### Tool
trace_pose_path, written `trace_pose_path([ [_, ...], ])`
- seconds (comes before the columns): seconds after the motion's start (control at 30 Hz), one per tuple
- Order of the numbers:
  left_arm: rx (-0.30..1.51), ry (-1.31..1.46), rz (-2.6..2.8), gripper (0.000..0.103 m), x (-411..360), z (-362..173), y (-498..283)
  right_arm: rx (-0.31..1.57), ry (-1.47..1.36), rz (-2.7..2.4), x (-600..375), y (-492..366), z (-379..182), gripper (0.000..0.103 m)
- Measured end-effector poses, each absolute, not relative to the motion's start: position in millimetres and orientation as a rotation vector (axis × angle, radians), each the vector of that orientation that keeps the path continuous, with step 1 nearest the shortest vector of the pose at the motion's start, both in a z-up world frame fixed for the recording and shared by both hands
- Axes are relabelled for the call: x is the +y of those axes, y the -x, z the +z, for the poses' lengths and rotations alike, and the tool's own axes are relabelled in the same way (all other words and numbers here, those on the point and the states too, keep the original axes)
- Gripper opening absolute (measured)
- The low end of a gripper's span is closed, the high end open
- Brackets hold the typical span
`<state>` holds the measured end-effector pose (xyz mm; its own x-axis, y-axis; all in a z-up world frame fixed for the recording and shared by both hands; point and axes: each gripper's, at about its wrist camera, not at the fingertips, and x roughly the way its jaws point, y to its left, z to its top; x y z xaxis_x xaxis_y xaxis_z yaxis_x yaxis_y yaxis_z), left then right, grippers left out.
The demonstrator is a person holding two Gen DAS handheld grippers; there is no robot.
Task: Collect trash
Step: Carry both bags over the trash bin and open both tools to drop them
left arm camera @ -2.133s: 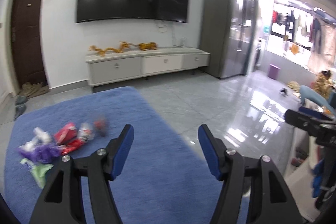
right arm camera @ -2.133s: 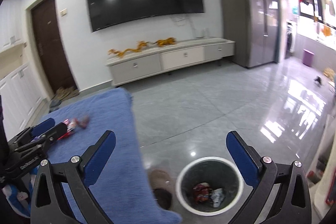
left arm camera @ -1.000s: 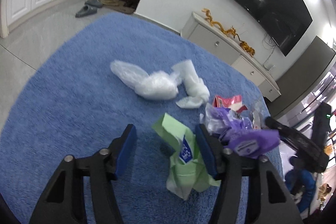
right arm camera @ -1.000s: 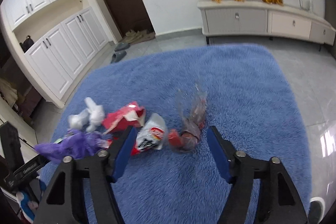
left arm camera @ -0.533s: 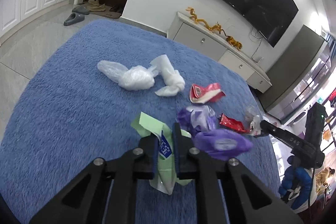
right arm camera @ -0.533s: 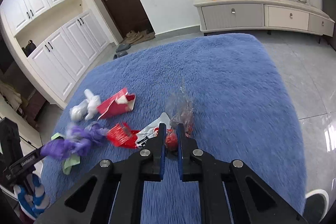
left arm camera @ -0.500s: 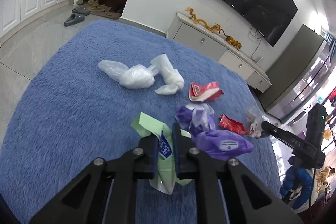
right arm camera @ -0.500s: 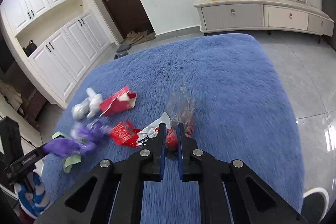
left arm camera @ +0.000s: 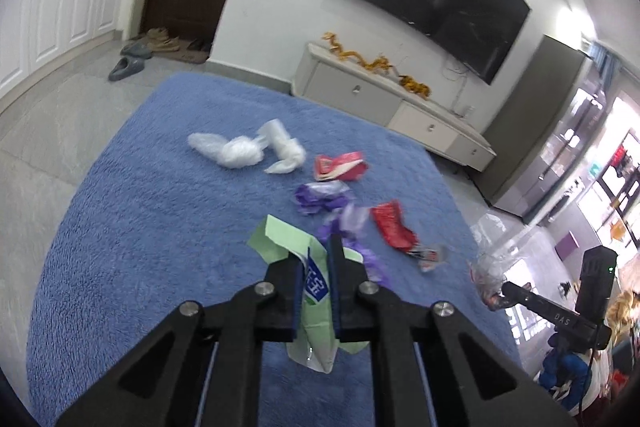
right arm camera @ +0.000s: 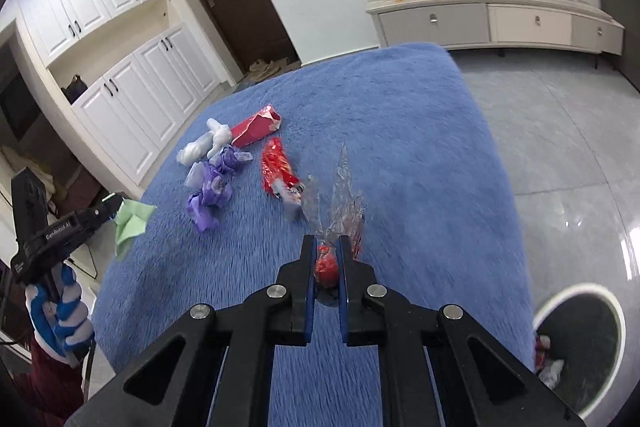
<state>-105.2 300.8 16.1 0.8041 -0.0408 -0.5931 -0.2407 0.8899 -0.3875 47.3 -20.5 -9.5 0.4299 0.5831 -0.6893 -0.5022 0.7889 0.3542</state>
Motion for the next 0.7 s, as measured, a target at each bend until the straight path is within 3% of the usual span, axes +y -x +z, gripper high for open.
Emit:
trace_pose_path([
  [0.37,0.673,0.340,-0.132,0.010,195.5,41.9,62.1,0.813,-0.199,0.499,-131.7,-9.4,10.3,0.009],
  [0.7,0.793,0.117,-0.428,0.010,11.3,34.8,-33.4,0.859,-0.315,0.234,-263.2,-2.3,-27.6,0.011],
])
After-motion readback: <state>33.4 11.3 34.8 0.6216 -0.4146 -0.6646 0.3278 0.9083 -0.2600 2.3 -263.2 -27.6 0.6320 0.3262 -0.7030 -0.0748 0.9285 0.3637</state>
